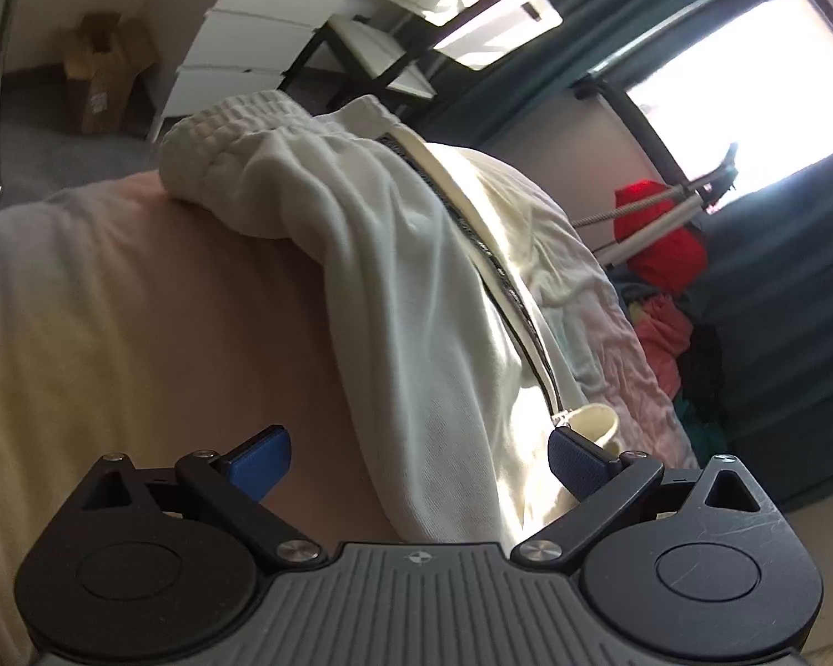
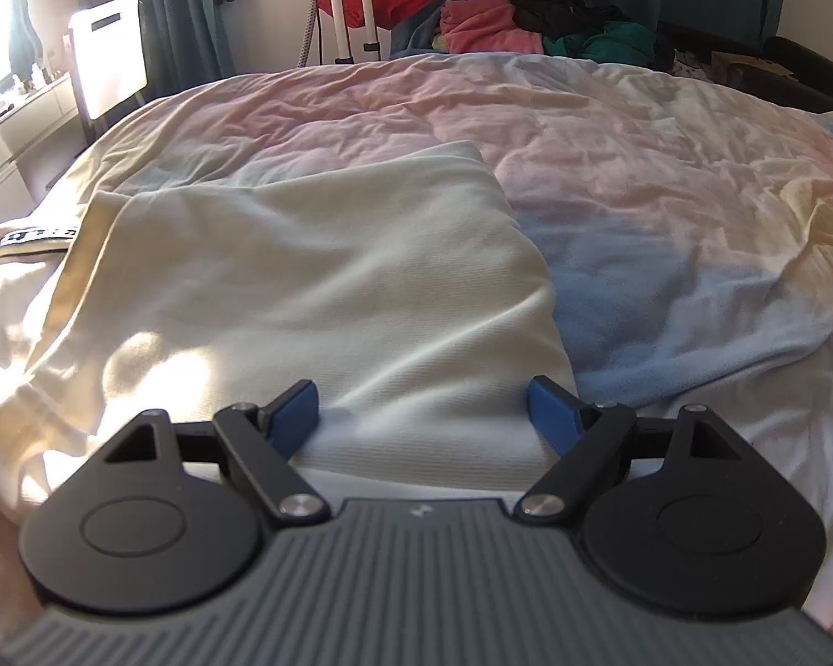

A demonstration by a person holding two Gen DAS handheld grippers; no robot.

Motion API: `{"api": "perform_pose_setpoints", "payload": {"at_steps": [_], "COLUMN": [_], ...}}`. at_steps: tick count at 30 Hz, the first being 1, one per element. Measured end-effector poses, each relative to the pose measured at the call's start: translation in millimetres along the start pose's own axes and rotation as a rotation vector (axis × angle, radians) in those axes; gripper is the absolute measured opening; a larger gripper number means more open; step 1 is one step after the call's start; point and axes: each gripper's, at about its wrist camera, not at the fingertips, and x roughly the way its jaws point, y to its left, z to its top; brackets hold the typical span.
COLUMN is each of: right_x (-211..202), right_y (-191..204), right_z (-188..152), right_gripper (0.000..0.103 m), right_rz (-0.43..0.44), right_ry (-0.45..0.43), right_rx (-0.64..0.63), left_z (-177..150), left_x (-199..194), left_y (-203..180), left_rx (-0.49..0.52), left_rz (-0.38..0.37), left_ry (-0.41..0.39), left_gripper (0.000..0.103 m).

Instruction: Fold clothes

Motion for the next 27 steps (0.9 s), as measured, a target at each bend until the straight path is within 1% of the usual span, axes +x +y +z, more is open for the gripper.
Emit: {"api": "perform_pose_setpoints", "payload": {"at_steps": [3, 5, 6, 7, 9, 10, 11, 12, 14, 17, 18, 19, 20, 21, 22, 25, 26, 27], "right_x": [-1.4, -2.1, -2.2, -2.2, -2.2, -2.3, -2.7, -3.2, -6.8, -23.9, -29.7, -34.7, -37.2, -33.8, -30.0, -1.5, 1.4, 2.4], "right_y": [-0.6, -0.6, -0.2, 0.1, 1.0, 1.4, 1.6, 1.8, 2.7, 9.1, 12.2, 15.7, 19.8, 24.5, 29.2, 41.9, 44.3, 46.0], "right_z": [-0.5, -0.7, -0.8, -1.0, -1.1, -1.2, -1.0, -0.8, 0.5, 4.3, 5.4, 5.6, 4.7, 2.2, -0.4, -15.7, -17.9, -16.9], "right_gripper": [0.084, 0.084, 0.084, 0.084, 0.084, 0.084, 0.084, 0.084, 0.084, 0.084, 0.084, 0.084, 0.084, 0.084, 0.084, 0.086, 0.088, 0.089], "right_rz": [-0.002, -0.004, -0.006, -0.008, -0.013, -0.015, -0.017, -0.019, -0.025, -0.022, -0.013, 0.000, 0.020, 0.029, 0.037, 0.023, 0.016, 0.014], "right_ry": [-0.002, -0.003, -0.003, -0.004, -0.004, -0.005, -0.007, -0.009, -0.024, -0.099, -0.122, -0.140, -0.147, -0.126, -0.102, 0.012, 0.001, -0.003], "right_rx": [0.000, -0.001, -0.003, -0.004, -0.008, -0.009, -0.009, -0.008, -0.007, -0.023, -0.032, -0.039, -0.049, -0.069, -0.091, -0.152, -0.163, -0.169], "left_z": [20.8, 35.1, 42.2, 49.6, 65.1, 72.5, 79.7, 86.2, 92.6, 93.5, 93.8, 94.1, 93.5, 91.9, 90.0, 81.1, 78.5, 74.7], "left_x": [24.1, 39.4, 46.5, 52.6, 59.3, 61.5, 62.7, 63.5, 64.3, 65.6, 66.0, 65.8, 63.8, 60.9, 58.0, 54.3, 55.5, 54.5], "left_y": [15.3, 25.2, 30.1, 34.4, 38.3, 39.4, 40.2, 42.1, 49.8, 47.3, 46.5, 43.8, 37.2, 29.8, 22.4, -10.9, -24.2, -35.6], "left_rx": [-0.110, -0.185, -0.222, -0.250, -0.245, -0.232, -0.212, -0.199, -0.197, -0.144, -0.126, -0.099, -0.054, -0.009, 0.037, 0.190, 0.240, 0.286], "left_rz": [0.016, 0.007, -0.002, -0.009, -0.008, 0.000, 0.015, 0.033, 0.043, 0.050, 0.052, 0.053, 0.052, 0.057, 0.070, 0.104, 0.113, 0.120], "left_ry": [0.072, 0.109, 0.122, 0.128, 0.109, 0.097, 0.079, 0.058, 0.026, -0.001, -0.011, -0.023, -0.044, -0.070, -0.099, -0.194, -0.225, -0.255], "left_gripper": [0.098, 0.094, 0.090, 0.089, 0.089, 0.087, 0.084, 0.077, 0.072, 0.058, 0.047, 0.034, 0.027, 0.020, 0.017, 0.014, 0.013, 0.012]}}
